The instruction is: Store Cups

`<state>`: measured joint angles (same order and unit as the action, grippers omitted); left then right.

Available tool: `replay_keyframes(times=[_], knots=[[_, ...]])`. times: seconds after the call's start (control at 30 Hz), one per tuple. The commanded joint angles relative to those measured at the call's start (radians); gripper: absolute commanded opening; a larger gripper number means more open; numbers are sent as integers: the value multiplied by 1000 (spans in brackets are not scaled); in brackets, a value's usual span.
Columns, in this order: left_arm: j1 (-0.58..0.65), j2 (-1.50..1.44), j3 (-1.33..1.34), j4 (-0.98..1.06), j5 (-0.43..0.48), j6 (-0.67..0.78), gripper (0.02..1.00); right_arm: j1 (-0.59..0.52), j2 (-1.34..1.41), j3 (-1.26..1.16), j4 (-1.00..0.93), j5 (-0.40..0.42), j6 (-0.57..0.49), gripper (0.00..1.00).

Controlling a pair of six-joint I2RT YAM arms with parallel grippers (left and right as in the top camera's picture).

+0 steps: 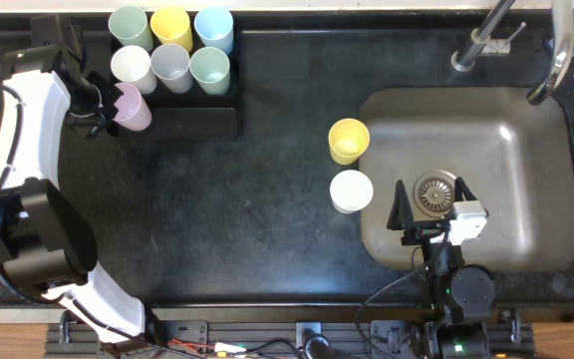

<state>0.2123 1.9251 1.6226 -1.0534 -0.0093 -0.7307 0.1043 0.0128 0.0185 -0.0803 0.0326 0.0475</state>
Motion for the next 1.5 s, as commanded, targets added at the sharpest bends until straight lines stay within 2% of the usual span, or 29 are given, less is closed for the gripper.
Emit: replay_keyframes(times=[0.03, 0.07, 0.1, 0.13, 0.17, 0.3, 0.5, 0.63, 0.7, 0.87, 1.0, 1.17, 1.3, 1.5], knots=[[5, 7, 10, 1, -37, -11, 36, -7, -8, -14, 5, -3, -6, 998], [5, 7, 10, 1, -37, -11, 224, -7, -8, -14, 5, -3, -6, 996], [4, 7, 10, 1, -37, -11, 467, -7, -8, -14, 5, -3, -6, 998], [2, 7, 10, 1, -37, -11, 761, -7, -8, -14, 5, -3, -6, 998], [1, 7, 10, 1, -37, -11, 879, -7, -8, -14, 5, -3, -6, 996], [-4, 7, 10, 1, -35, -11, 1000, -7, -8, -14, 5, -3, -6, 996], [-19, -68, 10, 2, 9, -11, 998, -7, -8, -14, 5, -3, -6, 998], [-82, -179, 31, 2, 35, 8, 1000, -7, -8, -14, 5, -3, -6, 993], [-152, -217, 66, 2, 34, 27, 1000, -7, -8, -14, 5, -3, -6, 998], [-435, -206, 183, 28, 21, 83, 998, -7, -8, -14, 5, -3, -6, 996], [-668, -144, 189, 106, 14, 42, 998, -7, -8, -14, 5, -3, -6, 996], [-865, -51, 189, 120, 34, -21, 1000, -7, -8, -14, 5, -3, -6, 996], [-925, 8, 189, 117, 38, -57, 1000, -7, -8, -14, 5, -3, -6, 996], [-927, 68, 189, 79, 68, -56, 1000, -7, -8, -14, 5, -3, -6, 998]])
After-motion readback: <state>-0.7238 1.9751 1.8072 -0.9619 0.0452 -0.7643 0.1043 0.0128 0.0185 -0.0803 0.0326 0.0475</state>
